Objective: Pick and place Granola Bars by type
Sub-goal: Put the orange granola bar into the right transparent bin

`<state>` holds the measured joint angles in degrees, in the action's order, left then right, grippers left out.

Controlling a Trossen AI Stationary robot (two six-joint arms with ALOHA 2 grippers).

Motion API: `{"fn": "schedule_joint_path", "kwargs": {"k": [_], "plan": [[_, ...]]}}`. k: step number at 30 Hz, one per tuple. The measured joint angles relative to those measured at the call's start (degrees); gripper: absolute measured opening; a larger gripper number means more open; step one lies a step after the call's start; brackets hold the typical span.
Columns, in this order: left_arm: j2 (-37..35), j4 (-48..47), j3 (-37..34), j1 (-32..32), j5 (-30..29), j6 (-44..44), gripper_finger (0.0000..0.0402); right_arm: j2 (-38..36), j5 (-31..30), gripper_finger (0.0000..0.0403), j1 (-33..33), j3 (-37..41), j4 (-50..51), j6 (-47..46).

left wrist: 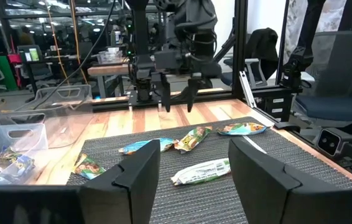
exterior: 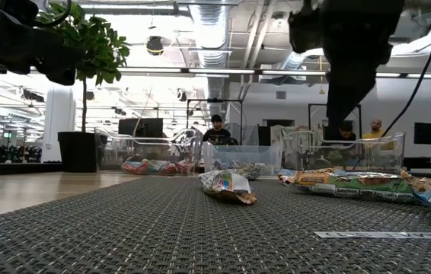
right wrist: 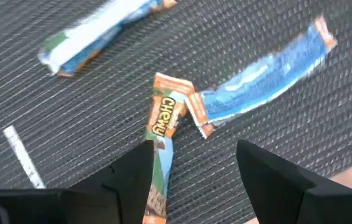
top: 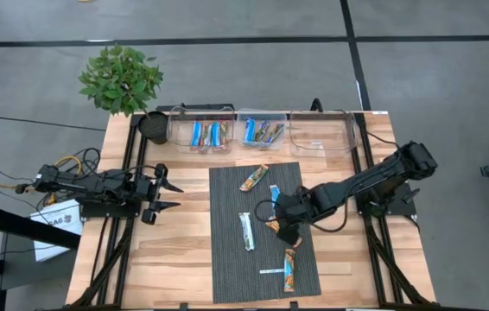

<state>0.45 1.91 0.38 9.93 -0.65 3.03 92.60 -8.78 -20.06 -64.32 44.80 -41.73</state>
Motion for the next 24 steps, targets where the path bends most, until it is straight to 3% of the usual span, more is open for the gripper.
{"fn": "schedule_joint_path", "kwargs": {"k": [10,24], "plan": [[0.00,0.00,0.01,0.00,0.00,-0.62,0.0184,7.65,3.98,0.0221,-2.07,-1.15,-1.11,-10.52],[-0.09,0.00,0.00,0.00,0.01,0.07,0.0184,13.71,4.50,0.0259,-1.96,-1.17,-6.08,-10.78]]}}
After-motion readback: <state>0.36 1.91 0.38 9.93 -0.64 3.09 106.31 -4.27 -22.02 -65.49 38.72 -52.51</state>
